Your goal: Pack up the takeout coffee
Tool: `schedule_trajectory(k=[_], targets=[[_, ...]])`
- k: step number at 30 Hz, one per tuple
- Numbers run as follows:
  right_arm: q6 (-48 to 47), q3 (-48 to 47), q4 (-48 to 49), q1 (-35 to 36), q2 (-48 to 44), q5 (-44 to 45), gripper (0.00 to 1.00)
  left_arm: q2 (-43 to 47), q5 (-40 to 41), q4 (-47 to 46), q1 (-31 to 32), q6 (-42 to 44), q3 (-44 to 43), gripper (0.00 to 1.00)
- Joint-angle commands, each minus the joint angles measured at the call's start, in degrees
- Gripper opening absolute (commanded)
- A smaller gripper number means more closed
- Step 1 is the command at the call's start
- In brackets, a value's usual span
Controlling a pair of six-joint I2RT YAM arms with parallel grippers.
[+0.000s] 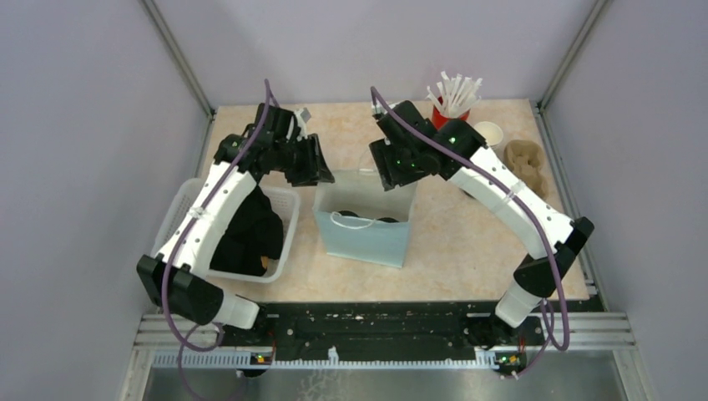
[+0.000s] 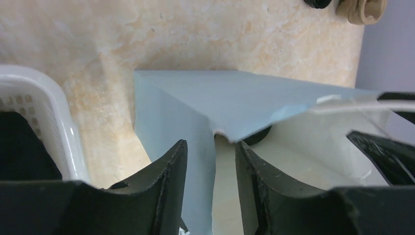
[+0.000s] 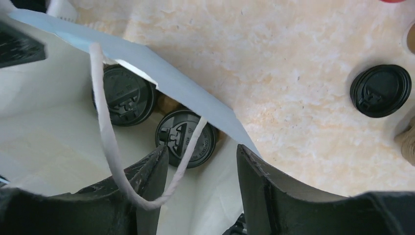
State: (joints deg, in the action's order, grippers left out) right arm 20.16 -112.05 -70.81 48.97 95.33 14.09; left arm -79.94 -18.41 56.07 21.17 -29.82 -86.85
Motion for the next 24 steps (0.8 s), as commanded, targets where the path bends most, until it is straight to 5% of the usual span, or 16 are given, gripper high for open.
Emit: schedule_trajectory(k=[1, 8, 12, 16, 24], targets=[[-3.1, -5.8, -1.8, 0.2, -0.5, -1.3, 0.54, -5.9, 2.7, 4.7, 0.1, 6.0, -7.7, 0.46], [0.8, -9.2, -0.7, 0.2, -0.1, -4.2, 0.54, -8.6, 5.8, 6.1, 1.5, 9.2, -11.4, 0.33], [2.3, -11.4, 0.2, 0.2, 1.2, -6.1, 0.54, -9.7, 10.2, 6.0, 3.1, 9.2, -12.4, 0.13], [3.7, -14.8, 0.1, 0.2, 3.1, -7.5, 0.54, -8.4, 13.8, -0.5, 3.3, 7.9, -11.8, 0.01], [7.1, -17.4, 1.5, 0.2, 3.8, -9.6, 0.54, -3.4, 17.9, -22.9, 3.2, 2.6, -3.7, 0.0]])
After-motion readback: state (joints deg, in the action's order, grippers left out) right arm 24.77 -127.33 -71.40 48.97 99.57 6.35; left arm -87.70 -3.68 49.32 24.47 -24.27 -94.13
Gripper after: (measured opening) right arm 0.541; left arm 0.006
